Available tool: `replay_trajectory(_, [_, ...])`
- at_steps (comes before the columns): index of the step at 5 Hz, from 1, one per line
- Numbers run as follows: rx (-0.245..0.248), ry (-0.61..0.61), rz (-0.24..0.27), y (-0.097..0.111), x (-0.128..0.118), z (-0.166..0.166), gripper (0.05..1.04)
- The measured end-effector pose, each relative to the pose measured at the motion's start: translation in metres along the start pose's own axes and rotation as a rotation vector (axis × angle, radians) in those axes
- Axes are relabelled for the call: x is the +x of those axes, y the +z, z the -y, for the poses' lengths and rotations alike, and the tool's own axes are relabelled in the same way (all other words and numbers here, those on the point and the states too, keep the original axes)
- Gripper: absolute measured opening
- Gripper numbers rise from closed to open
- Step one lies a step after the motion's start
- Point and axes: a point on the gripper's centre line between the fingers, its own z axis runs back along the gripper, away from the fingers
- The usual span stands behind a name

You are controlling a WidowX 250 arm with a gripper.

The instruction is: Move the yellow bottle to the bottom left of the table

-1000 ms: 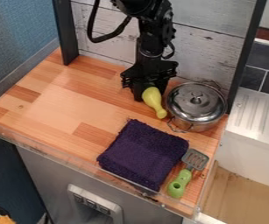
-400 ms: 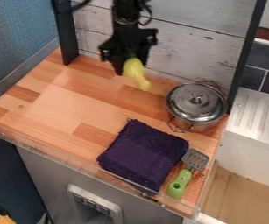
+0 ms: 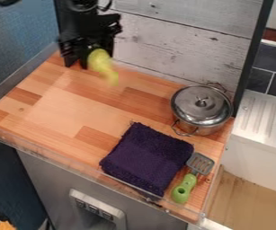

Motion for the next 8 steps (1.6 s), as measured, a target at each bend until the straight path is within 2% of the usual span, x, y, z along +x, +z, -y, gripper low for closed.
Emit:
replay_trajectory(2, [0.041, 0.095, -0.012, -0.012, -0.005, -0.061, 0.672])
replay_trajectory(4, [0.08, 0.121, -0.029, -0.042, -0.011, -0.084, 0.672])
replay_trajectory(5, [0.02, 0.163, -0.058, -0.052, -0.01, -0.093, 0.672])
replay_trajectory(6, [0.072, 0.179, -0.059, -0.061, -0.013, -0.104, 0.672])
replay_trajectory(7, [0.118, 0.183, -0.069, -0.068, -0.016, -0.112, 0.741])
replay_trajectory(8, [0.145, 0.191, -0.081, -0.068, -0.015, -0.114, 0.948])
